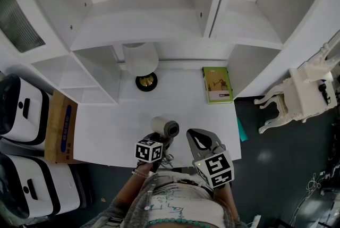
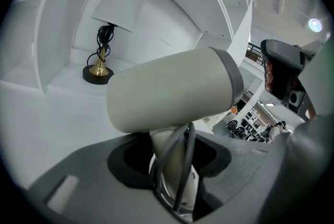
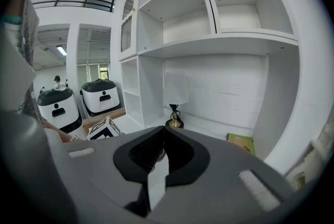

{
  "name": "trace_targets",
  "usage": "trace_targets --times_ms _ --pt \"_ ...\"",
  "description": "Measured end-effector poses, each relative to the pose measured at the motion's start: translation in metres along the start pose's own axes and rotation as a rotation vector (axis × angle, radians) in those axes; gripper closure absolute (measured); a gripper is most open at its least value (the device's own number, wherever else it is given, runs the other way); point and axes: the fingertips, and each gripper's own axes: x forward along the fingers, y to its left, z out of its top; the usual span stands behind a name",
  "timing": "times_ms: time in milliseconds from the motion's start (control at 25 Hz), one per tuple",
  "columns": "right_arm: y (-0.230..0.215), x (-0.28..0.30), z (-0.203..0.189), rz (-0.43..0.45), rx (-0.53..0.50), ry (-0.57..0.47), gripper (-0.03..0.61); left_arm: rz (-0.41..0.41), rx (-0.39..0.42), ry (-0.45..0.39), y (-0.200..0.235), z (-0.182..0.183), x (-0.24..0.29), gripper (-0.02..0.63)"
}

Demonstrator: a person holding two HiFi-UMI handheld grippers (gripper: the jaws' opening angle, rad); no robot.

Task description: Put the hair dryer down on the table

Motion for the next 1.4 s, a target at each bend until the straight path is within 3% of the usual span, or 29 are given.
trace_targets --times_ms 1400 --pt "-0.016 -0.004 -0.012 -0.040 0.012 0.044 0.549 0.042 -0.034 0.041 0.020 -0.021 0.022 0.431"
